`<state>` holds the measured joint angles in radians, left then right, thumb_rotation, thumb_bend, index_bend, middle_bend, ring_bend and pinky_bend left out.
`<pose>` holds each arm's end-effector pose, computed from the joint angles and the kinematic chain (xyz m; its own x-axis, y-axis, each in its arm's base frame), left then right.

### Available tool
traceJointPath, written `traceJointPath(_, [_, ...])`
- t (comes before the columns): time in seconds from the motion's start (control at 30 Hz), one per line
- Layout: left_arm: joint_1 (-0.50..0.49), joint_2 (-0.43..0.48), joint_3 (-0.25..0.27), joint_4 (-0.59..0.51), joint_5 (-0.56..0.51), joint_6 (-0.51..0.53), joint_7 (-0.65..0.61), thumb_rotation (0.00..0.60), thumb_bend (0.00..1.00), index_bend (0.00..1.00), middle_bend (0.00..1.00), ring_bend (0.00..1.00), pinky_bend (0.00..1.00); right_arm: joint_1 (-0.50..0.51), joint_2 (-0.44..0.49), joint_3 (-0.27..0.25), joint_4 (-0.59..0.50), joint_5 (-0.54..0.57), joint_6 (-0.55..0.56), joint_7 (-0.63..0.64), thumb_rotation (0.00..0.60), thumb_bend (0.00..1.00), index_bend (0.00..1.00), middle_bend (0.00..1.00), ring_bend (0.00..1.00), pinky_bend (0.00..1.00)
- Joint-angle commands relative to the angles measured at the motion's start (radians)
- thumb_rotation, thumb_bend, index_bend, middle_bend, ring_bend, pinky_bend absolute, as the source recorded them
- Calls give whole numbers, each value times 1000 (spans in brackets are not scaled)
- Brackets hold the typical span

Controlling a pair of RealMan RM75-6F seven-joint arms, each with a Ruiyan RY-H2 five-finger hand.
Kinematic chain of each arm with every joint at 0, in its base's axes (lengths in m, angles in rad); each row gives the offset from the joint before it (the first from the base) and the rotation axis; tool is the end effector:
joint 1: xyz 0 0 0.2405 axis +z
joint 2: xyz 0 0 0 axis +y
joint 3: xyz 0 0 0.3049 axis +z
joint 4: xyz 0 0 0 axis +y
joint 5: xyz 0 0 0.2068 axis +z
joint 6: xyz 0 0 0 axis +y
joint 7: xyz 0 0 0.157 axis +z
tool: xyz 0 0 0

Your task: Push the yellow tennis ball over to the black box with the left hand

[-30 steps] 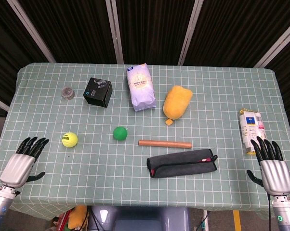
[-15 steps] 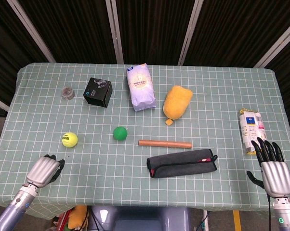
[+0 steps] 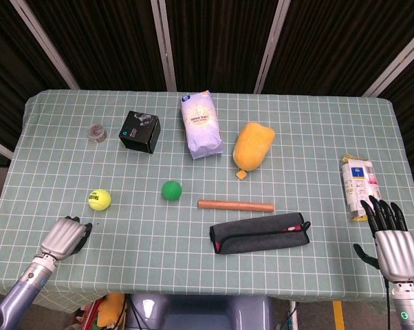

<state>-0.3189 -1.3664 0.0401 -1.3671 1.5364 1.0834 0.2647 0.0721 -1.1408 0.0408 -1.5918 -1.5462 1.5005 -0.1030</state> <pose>-0.3543 0.2513 0.0417 0.6862 0.2914 0.6665 0.7248 -0.3511 -0.5928 -0.3517 -0.1912 0.1752 0.4892 0.0035 0.8721 -0.8713 -0.0423 0.4889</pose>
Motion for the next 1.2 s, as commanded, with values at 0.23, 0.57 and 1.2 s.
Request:
traceJointPath(0.23, [-44,-14,-31,49,-30,-45,-45,600,465,607,707,448,511,2,2,4,4,4,-2,10,600,266,0,0,0,0])
traceJointPath(0.57, [-81,-37,-44,88,-51,-84,-46,600,465,600,694,444,504,1,2,5,5,1,2,16,600,267,0,0,0,0])
traceJointPath(1.2, [-163,-83,-67,190,-53,-134,-150,600,466,251,492,341,430,-3,8,5,7,-4,10,28,600,267,0,0,0,0])
